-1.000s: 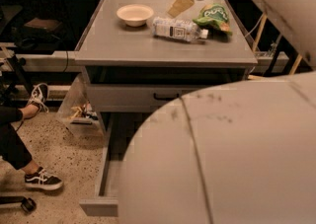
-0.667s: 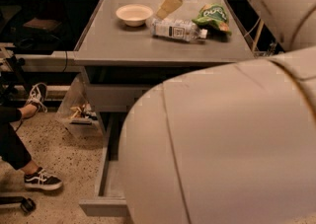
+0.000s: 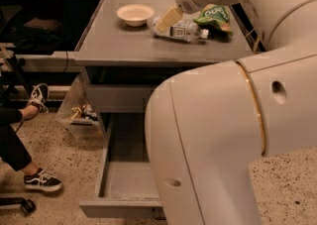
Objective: Pick blue plastic bottle from middle drawer and place on counter
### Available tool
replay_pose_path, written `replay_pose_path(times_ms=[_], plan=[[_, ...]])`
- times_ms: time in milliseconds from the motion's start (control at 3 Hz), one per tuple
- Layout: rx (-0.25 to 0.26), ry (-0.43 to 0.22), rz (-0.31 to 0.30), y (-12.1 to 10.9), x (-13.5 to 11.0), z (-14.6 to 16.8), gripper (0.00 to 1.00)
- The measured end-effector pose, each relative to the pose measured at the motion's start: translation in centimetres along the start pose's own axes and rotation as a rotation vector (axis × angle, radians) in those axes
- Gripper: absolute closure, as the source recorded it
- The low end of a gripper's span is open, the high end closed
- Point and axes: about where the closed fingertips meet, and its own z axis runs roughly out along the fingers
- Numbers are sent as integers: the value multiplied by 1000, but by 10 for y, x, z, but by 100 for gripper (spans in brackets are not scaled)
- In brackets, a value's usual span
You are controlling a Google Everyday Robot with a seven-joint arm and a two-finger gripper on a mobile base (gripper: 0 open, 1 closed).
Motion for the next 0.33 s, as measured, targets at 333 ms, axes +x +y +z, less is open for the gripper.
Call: replay_pose_path(times_ms=[333], plan=[[0, 0, 0, 0, 0, 0, 0]])
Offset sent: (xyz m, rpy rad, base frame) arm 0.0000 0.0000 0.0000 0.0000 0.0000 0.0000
